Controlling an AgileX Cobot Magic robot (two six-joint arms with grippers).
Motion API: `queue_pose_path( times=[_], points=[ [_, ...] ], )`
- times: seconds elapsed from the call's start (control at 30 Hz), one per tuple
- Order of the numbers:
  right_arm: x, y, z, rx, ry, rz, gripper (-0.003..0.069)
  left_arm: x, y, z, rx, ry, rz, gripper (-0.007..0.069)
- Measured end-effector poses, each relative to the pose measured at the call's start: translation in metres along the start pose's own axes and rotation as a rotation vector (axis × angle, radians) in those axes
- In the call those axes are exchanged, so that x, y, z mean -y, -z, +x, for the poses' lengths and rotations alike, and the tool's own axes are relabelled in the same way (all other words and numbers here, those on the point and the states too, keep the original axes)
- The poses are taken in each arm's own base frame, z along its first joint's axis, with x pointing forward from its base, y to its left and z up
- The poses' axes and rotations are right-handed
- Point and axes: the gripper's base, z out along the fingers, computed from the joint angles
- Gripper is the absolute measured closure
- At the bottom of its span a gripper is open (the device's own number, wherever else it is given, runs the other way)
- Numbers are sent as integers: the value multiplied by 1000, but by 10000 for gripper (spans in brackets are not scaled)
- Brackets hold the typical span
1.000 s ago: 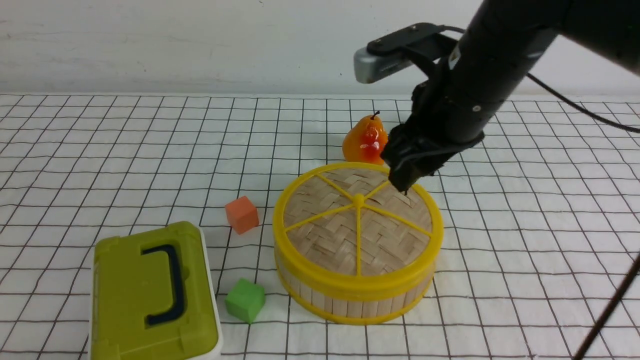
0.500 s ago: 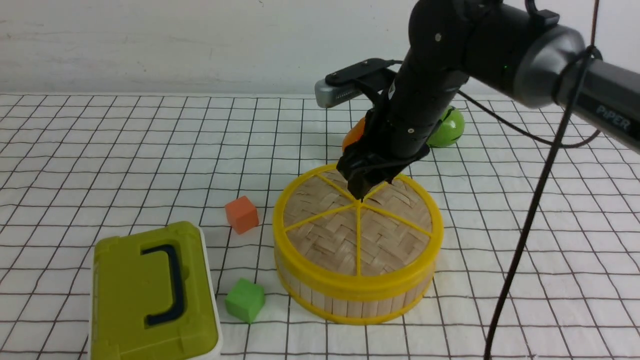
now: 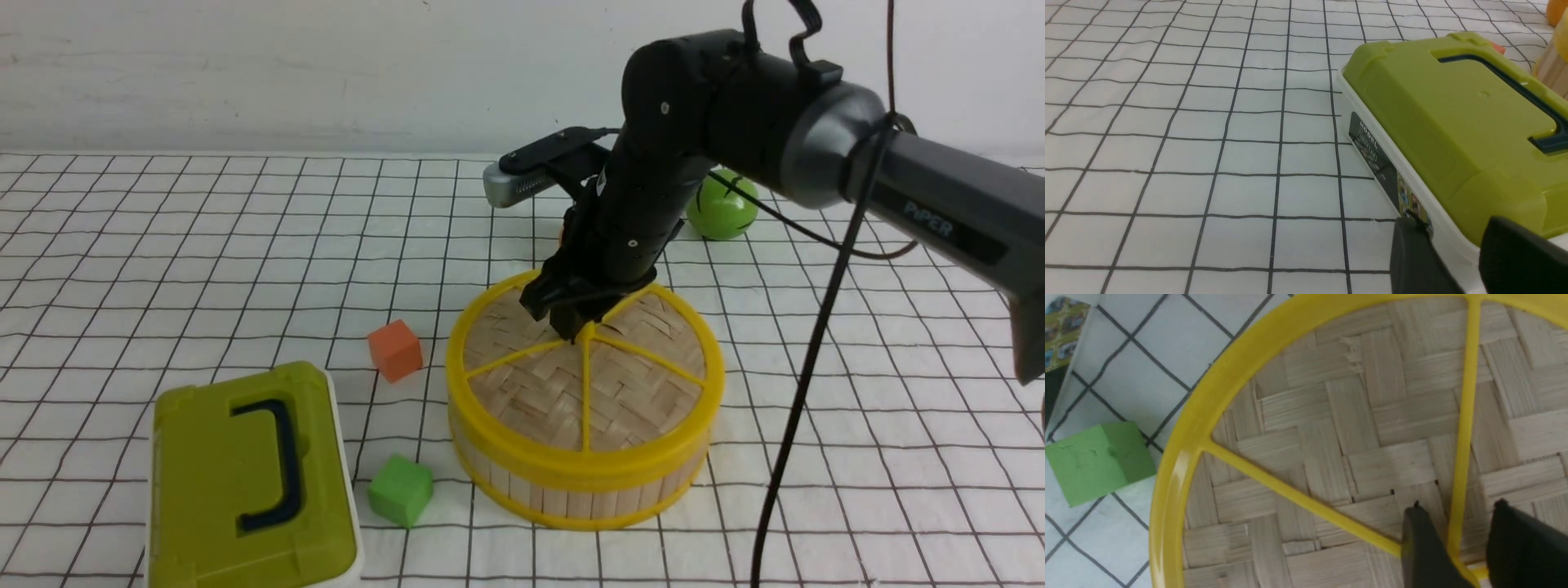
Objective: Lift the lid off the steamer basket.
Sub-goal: Use the right arm to lift the lid of the steamer, then use the right arm to place the steamer lid on the table
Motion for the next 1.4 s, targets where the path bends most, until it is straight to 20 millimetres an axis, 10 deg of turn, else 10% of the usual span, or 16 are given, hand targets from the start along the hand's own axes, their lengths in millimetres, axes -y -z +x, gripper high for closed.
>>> queue_pose_path(
  times=[0.13,0.73,1.03,1.4],
  points=[
    [-1,4,0,-5,7,7,554,0,0,0,0,0,0,386],
    [-4,103,9,83,43,104,554,0,0,0,0,-1,0,386],
    [65,156,41,135,-162,211,554,0,0,0,0,-1,0,386],
    [151,83,124,65,-455,207,554,0,0,0,0,-1,0,386]
  ],
)
